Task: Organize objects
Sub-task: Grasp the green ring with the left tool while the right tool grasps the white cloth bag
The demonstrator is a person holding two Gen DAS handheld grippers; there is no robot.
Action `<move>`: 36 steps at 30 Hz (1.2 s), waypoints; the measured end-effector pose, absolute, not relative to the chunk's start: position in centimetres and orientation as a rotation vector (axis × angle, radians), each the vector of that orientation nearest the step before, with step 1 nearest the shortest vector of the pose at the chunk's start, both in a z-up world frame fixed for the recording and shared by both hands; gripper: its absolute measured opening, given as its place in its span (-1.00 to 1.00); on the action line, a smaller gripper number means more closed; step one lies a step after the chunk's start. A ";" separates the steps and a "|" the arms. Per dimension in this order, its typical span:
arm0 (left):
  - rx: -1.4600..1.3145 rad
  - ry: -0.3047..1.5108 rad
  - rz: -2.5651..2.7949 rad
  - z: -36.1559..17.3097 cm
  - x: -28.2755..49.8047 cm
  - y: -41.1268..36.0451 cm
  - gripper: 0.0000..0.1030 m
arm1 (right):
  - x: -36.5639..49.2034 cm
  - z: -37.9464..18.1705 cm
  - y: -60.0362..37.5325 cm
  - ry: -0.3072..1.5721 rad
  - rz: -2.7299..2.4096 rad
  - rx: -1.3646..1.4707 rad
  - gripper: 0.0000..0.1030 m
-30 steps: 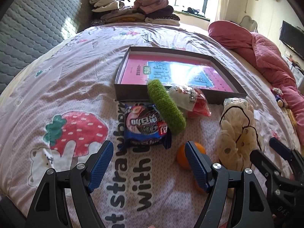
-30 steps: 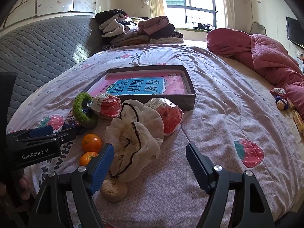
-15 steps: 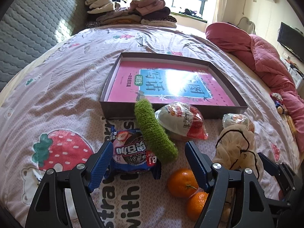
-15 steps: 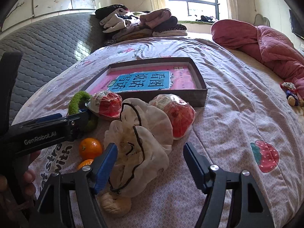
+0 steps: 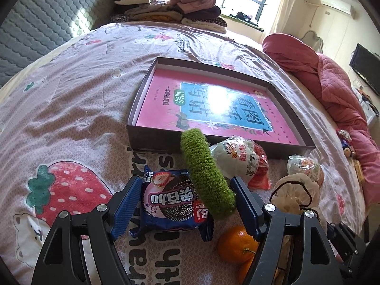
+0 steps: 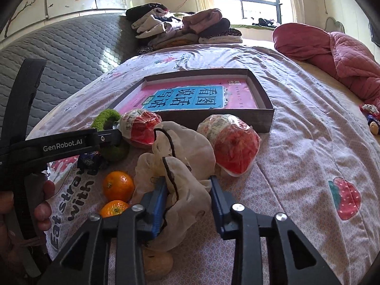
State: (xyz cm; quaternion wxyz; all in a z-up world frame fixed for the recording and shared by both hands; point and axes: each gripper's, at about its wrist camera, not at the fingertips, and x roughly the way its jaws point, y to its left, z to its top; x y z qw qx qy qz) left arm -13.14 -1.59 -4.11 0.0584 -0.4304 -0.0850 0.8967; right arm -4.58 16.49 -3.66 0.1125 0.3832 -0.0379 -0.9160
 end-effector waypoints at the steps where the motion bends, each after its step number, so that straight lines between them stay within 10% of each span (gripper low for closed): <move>1: -1.296 -0.259 2.717 -4.1 -13.1 -1.6 0.44 | -4.6 -3.7 16.5 -0.117 -2.688 1.121 -0.39; 12: -1.248 -0.281 2.761 -3.4 -12.5 -2.8 -0.51 | -4.0 -3.6 16.5 -0.121 -2.673 1.088 -0.44; 36: -0.943 -0.182 2.836 1.4 -9.1 -1.9 -0.75 | -3.1 -2.5 16.5 -0.138 -2.663 1.028 -0.48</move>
